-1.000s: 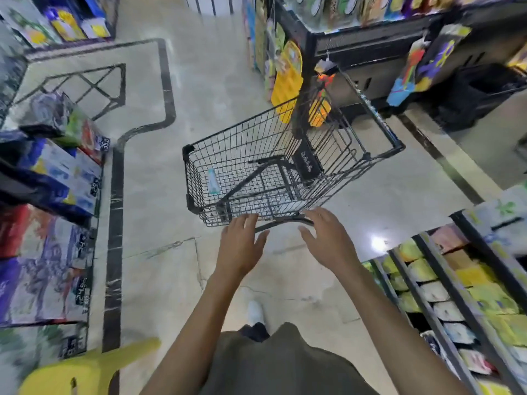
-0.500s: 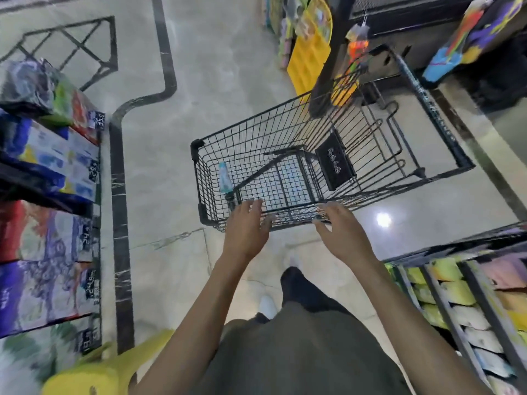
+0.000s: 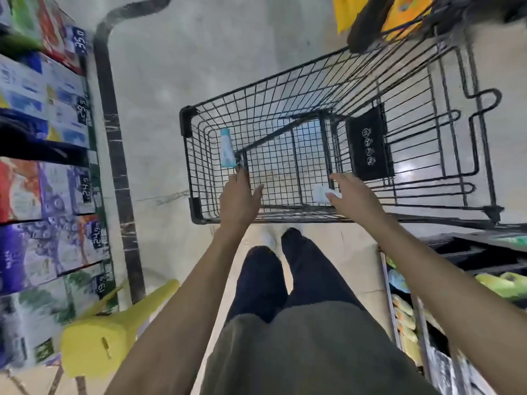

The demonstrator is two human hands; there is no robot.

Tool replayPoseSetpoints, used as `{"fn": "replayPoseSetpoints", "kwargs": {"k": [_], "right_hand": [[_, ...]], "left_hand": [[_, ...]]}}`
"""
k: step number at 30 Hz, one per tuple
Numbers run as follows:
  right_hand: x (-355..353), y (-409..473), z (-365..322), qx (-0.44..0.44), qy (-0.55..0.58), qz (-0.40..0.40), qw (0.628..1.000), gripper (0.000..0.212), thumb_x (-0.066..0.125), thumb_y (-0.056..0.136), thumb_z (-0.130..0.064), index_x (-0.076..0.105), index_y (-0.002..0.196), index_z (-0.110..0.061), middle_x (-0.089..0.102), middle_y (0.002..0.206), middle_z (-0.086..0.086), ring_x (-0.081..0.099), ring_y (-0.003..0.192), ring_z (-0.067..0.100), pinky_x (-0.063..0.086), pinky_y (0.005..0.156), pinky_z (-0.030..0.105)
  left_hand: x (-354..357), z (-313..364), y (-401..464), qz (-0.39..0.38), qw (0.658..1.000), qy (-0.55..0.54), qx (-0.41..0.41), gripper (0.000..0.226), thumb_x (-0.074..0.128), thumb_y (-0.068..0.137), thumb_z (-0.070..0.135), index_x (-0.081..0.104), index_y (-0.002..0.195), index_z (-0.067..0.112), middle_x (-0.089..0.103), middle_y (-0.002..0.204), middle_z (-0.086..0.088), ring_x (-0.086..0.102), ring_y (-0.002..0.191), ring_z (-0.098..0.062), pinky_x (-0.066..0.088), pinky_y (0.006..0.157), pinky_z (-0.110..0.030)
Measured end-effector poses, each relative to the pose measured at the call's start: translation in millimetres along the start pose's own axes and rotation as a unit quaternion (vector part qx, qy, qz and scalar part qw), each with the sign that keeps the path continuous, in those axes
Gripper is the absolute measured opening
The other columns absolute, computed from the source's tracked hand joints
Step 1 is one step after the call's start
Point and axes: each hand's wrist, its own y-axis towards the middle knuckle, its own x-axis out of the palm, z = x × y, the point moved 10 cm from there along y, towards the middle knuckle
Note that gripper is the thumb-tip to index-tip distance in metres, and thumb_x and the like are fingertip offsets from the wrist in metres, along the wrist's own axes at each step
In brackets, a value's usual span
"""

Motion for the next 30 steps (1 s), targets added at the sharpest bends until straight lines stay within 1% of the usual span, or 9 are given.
{"fn": "replayPoseSetpoints", "kwargs": {"k": [5,8,10,13,17,21,25,28,30], "right_hand": [[49.1,74.4,42.7,0.056,0.001,-0.045,0.997,0.056,0.069,0.096,-0.028,0.049,0.144,-0.006,0.058,0.134,0.020,0.057,0.122,0.039,0.051,0.097,0.047],[90.5,109.8,74.7,0.093,-0.020,-0.069,0.993,0.058,0.074,0.092,-0.028,0.051,0.142,-0.009,0.060,0.131,0.020,0.059,0.119,0.039,0.053,0.093,0.047],[118.6,131.5,92.8,0.107,-0.042,-0.085,0.990,0.061,0.076,0.090,-0.028,0.050,0.144,-0.014,0.059,0.129,0.018,0.059,0.117,0.039,0.054,0.086,0.045],[157.0,159.2,112.5,0.102,-0.073,-0.119,0.985,0.061,0.076,0.088,-0.025,0.050,0.143,-0.014,0.056,0.122,0.019,0.061,0.110,0.040,0.057,0.079,0.045],[195.3,187.7,133.6,0.075,-0.112,-0.141,0.981,0.053,0.070,0.088,-0.017,0.049,0.136,-0.010,0.055,0.120,0.021,0.059,0.109,0.042,0.056,0.079,0.046],[215.5,205.0,133.5,0.050,-0.149,-0.138,0.978,0.058,0.068,0.085,-0.011,0.046,0.138,-0.006,0.060,0.118,0.020,0.062,0.105,0.041,0.050,0.072,0.041],[222.0,208.6,133.0,0.044,-0.179,-0.134,0.974,0.058,0.069,0.085,-0.012,0.043,0.137,-0.005,0.062,0.113,0.018,0.065,0.097,0.038,0.043,0.062,0.038],[219.7,206.9,131.8,0.040,-0.186,-0.136,0.972,0.054,0.071,0.083,-0.010,0.047,0.131,-0.006,0.062,0.111,0.017,0.065,0.095,0.038,0.042,0.064,0.037],[216.5,206.4,133.9,0.050,-0.149,-0.139,0.978,0.051,0.071,0.080,-0.012,0.049,0.126,-0.009,0.062,0.110,0.015,0.065,0.095,0.038,0.045,0.066,0.036]], "left_hand": [[50.2,-40.9,72.0,-0.014,0.993,-0.067,-0.096,0.067,0.061,0.100,0.033,0.031,0.153,0.004,0.047,0.147,-0.019,0.047,0.134,-0.035,0.041,0.110,-0.046],[89.4,-76.0,118.1,-0.018,0.986,-0.082,-0.141,0.073,0.061,0.100,0.036,0.027,0.156,0.003,0.040,0.152,-0.021,0.045,0.138,-0.036,0.040,0.116,-0.048],[110.8,-100.0,149.6,-0.011,0.984,-0.066,-0.163,0.074,0.061,0.100,0.036,0.026,0.156,0.002,0.040,0.151,-0.022,0.046,0.136,-0.036,0.042,0.115,-0.044],[131.8,-127.8,193.2,0.024,0.986,-0.019,-0.163,0.077,0.066,0.097,0.038,0.030,0.154,0.001,0.044,0.147,-0.022,0.047,0.134,-0.036,0.044,0.113,-0.047],[153.7,-155.2,234.2,0.055,0.986,0.035,-0.157,0.085,0.066,0.096,0.042,0.024,0.157,0.000,0.035,0.157,-0.023,0.035,0.145,-0.038,0.032,0.121,-0.047],[164.4,-171.4,253.1,0.083,0.981,0.048,-0.167,0.089,0.071,0.092,0.038,0.022,0.158,0.002,0.034,0.156,-0.021,0.037,0.143,-0.037,0.037,0.117,-0.049],[157.4,-173.9,254.3,0.119,0.977,0.058,-0.169,0.079,0.070,0.091,0.017,0.027,0.157,0.007,0.042,0.148,-0.017,0.043,0.134,-0.034,0.042,0.112,-0.047],[148.0,-176.6,253.7,0.122,0.976,0.051,-0.174,0.072,0.060,0.089,0.005,0.031,0.154,0.012,0.046,0.140,-0.015,0.046,0.127,-0.033,0.045,0.104,-0.045],[142.9,-176.8,253.9,0.107,0.978,0.035,-0.176,0.070,0.056,0.087,0.003,0.033,0.152,0.013,0.048,0.137,-0.015,0.047,0.123,-0.033,0.047,0.100,-0.046]]}}
